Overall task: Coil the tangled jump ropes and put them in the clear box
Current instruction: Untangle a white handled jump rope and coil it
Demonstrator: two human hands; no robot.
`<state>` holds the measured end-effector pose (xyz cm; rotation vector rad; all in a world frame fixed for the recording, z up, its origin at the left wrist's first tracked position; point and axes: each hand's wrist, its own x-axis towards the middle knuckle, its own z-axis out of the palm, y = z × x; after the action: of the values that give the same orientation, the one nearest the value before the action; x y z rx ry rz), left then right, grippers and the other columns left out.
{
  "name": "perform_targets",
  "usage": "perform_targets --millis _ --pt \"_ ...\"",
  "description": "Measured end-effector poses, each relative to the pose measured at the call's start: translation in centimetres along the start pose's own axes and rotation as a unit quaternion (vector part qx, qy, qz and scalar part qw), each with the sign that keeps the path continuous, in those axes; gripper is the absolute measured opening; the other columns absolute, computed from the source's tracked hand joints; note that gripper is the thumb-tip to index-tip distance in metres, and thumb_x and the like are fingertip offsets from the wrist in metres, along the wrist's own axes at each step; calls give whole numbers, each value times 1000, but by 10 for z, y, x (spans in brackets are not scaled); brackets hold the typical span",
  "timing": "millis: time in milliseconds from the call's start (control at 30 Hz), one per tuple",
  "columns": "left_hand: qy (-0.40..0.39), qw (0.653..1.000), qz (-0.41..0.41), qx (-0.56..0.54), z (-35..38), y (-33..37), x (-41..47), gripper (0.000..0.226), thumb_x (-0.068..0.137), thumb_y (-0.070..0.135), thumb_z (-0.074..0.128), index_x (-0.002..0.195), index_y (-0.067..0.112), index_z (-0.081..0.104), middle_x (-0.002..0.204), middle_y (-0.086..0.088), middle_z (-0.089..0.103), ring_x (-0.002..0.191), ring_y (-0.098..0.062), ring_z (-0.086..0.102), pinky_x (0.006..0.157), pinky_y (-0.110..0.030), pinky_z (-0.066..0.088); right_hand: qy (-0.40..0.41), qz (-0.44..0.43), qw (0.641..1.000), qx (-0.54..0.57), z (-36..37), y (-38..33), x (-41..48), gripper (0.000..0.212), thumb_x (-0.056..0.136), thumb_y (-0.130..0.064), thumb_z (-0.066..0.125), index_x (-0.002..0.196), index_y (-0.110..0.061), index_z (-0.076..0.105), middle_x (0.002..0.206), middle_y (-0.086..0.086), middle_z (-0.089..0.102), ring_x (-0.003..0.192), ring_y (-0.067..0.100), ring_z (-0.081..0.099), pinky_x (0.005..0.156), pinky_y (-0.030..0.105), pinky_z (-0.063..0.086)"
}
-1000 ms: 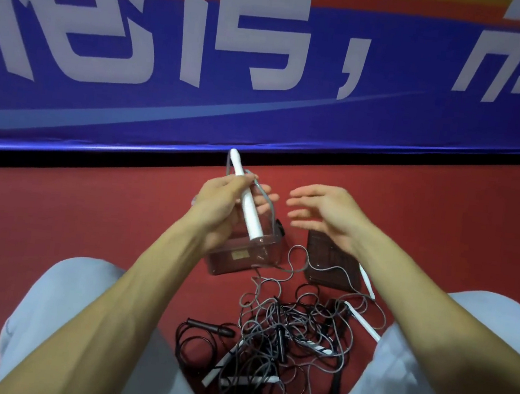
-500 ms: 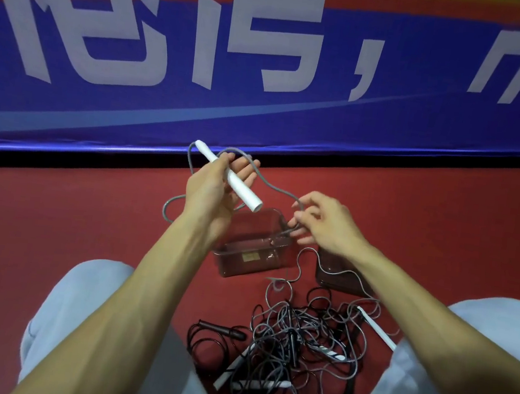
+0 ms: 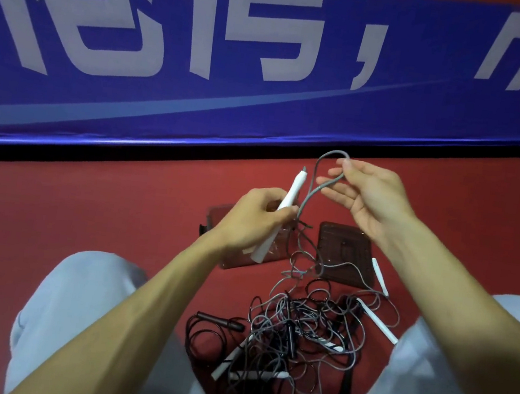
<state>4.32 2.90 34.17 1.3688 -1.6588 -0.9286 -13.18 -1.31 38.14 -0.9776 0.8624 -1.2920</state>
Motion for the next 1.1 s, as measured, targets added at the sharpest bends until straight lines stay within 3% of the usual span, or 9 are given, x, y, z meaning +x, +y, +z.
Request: perform_targets --millis 133,267,367,500,567,667,867,1000,1100 --pt "-23 998 7 -63 2 4 -4 14 96 19 59 87 11 66 97 -14 73 98 -42 65 88 -54 51 35 18 991 131 -4 -3 5 13 99 -2 45 90 3 54 79 12 60 64 21 72 55 26 57" --pt "2 996 14 -91 3 5 -5 12 95 9 58 85 3 61 81 -18 67 72 -23 66 64 -31 54 53 44 982 178 -8 3 12 14 99 -3 46 87 3 53 78 13 58 65 25 72 54 29 58" --pt "54 978 -4 -200 1 12 -3 14 97 2 53 83 2 56 70 -16 62 67 -24 71 61 -33 60 54 46 985 155 -6 7 14 19 99 -10 48 87 3 52 81 18 60 65 28 72 57 31 59" --pt "87 933 -49 -346 -9 21 -1 15 99 5 50 85 2 57 69 -8 61 72 -26 73 62 -27 60 14 52 998 13 0 11 10 22 101 -18 47 103 1 56 98 21 65 81 32 71 71 38 61" --pt "96 906 -47 -410 -13 27 -1 15 99 7 50 87 2 58 70 -6 62 78 -27 73 67 -29 61 -25 43 991 -123 5 16 7 18 98 -2 46 109 -1 59 110 21 67 91 31 69 82 40 58" --pt "126 862 -49 -489 -20 34 -2 15 97 5 52 86 -2 58 70 -8 64 80 -28 73 74 -33 61 -133 62 948 -283 11 27 1 45 80 19 40 103 -11 65 115 17 67 100 25 65 83 33 47" --pt "165 792 -74 -584 -34 36 -3 12 96 5 55 95 -7 55 78 -16 68 80 -29 74 65 -27 60 -243 20 864 -440 19 44 -5 18 86 -4 66 91 -20 60 94 -2 65 71 1 56 71 15 44" --pt "205 814 -69 -539 -35 29 2 7 96 5 55 95 -2 55 87 -14 63 80 -29 74 65 -29 60 -219 -22 784 -581 17 50 2 14 89 -11 64 85 -20 54 75 -4 64 67 12 60 66 27 48" --pt "270 851 -52 -448 -35 15 6 8 97 7 55 91 2 56 86 -11 64 79 -27 73 65 -30 60 -167 17 828 -534 16 46 1 18 93 -3 56 83 -17 54 74 5 68 63 20 68 56 33 56"
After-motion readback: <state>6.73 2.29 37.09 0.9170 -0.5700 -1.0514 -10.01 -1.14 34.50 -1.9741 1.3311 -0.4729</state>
